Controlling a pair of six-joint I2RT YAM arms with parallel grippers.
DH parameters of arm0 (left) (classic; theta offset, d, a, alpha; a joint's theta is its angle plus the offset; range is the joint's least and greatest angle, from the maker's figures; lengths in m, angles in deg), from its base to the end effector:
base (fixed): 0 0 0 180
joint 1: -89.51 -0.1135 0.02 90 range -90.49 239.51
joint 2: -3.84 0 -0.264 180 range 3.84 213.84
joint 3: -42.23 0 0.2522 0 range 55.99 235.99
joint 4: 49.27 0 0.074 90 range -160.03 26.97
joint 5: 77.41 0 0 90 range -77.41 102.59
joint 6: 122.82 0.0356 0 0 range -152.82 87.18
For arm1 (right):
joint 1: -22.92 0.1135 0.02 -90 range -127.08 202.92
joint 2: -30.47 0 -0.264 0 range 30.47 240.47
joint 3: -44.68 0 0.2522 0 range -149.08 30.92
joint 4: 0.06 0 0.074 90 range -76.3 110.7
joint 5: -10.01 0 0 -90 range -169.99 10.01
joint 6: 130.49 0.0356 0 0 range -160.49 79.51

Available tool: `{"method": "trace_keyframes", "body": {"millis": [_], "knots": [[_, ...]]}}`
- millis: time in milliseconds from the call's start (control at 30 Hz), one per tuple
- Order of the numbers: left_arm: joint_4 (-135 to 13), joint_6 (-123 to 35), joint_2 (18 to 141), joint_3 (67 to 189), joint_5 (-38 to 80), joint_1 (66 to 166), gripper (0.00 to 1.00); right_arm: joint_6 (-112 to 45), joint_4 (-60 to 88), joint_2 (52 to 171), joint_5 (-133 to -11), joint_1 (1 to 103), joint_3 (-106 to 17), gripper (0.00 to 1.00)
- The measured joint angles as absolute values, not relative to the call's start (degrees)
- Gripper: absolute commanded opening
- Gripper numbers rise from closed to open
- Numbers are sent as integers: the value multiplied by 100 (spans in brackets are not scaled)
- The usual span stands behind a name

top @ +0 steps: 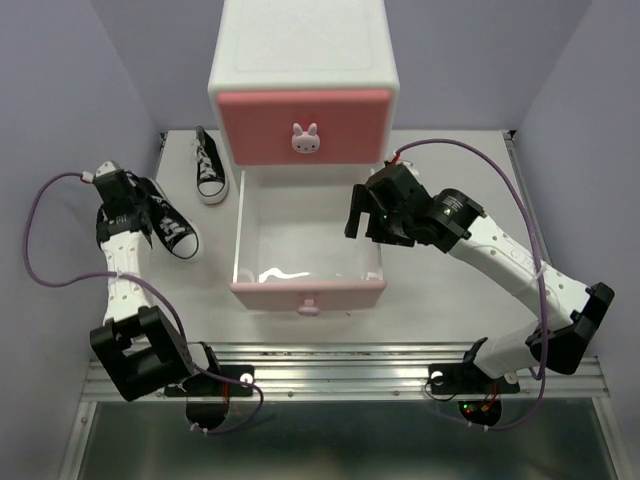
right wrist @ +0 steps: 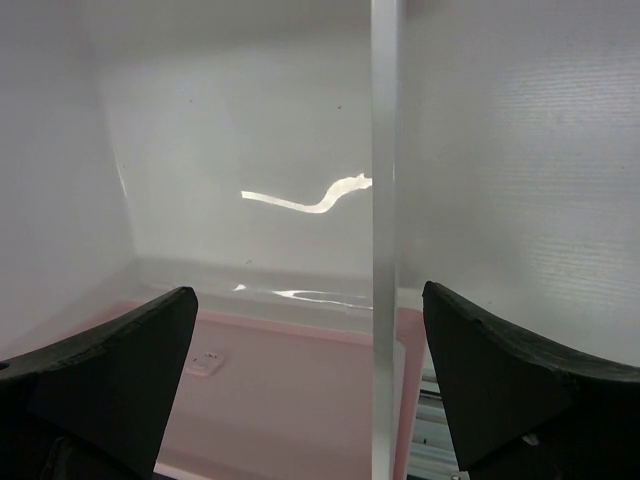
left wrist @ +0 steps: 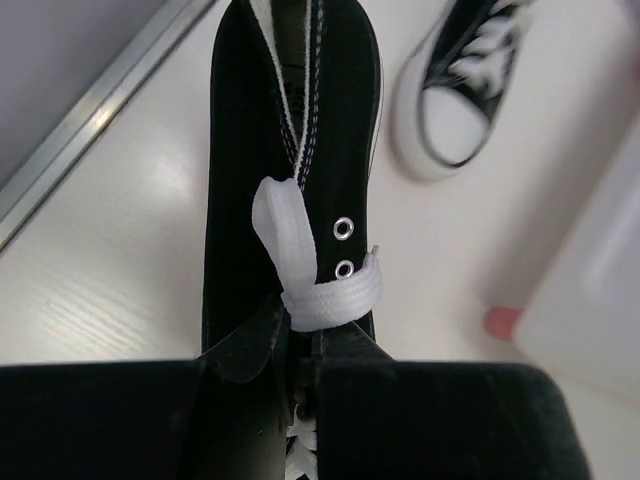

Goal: Place and organize the shoes in the shoe cabinet

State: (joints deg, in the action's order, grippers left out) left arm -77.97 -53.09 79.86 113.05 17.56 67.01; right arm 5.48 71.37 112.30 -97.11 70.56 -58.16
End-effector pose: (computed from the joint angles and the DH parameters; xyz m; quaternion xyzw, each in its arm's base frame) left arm 0.2767 0.1113 0.2858 -0.3025 0.8284 -0.0291 0.4705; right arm 0.2009 0.2048 0.3820 0.0368 0.9311 0.1482 0.3313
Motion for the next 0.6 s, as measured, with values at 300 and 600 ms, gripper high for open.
{"method": "trace_keyframes", "body": {"millis": [300,600], "knots": [[-8396,-6583,6439,12367,2243,6701,0,778,7170,10683,-10037,7056,-5811,100],[-9687,-6946,6269,13996,2645,6932,0,881,7249,10454,-10310,7056,-5597,100]]}}
